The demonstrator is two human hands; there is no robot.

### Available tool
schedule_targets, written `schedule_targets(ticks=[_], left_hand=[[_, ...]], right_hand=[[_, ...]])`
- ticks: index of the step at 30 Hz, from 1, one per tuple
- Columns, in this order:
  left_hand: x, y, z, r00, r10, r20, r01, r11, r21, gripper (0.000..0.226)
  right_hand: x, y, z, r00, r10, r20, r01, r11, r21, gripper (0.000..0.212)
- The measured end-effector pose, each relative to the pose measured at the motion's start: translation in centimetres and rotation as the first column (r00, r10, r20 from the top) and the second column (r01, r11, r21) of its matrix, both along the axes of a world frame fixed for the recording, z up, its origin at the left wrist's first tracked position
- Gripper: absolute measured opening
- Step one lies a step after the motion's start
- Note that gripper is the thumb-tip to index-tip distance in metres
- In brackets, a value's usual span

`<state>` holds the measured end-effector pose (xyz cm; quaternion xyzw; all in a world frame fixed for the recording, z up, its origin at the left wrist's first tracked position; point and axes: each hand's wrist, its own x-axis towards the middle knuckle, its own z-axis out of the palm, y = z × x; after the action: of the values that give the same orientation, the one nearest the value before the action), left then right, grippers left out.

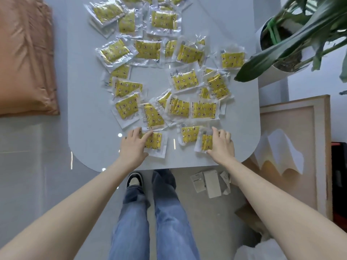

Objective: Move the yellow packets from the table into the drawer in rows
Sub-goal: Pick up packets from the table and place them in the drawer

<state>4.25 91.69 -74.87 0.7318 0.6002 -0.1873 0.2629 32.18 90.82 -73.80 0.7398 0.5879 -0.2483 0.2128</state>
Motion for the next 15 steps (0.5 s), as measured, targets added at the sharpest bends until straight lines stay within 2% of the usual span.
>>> schedule_targets(ticks=[4, 8, 11, 13, 15], left_hand=[[0.6, 0.2, -0.5, 0.996, -0.018, -0.086, 0.023, 0.998, 0.05, 0.08], [0.7, 0.3, -0.8, 0.995, -0.01, -0.098, 0.019, 0.996, 0.089, 0.078], [0.6, 0.1, -0.9, 0.996, 0.007, -0.09, 0.002, 0.995, 0.098, 0.08], [0.6, 0.0, -0.8, 0.997, 0.009, -0.083, 0.0, 0.994, 0.107, 0.08], [0.6, 0.0, -0.8, 0.996, -0.004, -0.087, 0.014, 0.993, 0.115, 0.082]], right_hand=[[0.0, 0.1, -0.6, 0.996, 0.041, 0.076, -0.044, 0.998, 0.049, 0.065], [-0.1, -0.2, -0.5, 0.991, 0.078, 0.107, -0.082, 0.996, 0.036, 0.053], [-0.2, -0.5, 0.2, 0.995, 0.095, 0.027, -0.095, 0.995, 0.022, 0.039], [-0.6, -0.1, 1.0, 0.991, 0.105, -0.08, -0.101, 0.993, 0.062, 0.04], [-1.3, 1.2, 1.5, 0.973, 0.196, -0.121, -0.183, 0.977, 0.108, 0.045]])
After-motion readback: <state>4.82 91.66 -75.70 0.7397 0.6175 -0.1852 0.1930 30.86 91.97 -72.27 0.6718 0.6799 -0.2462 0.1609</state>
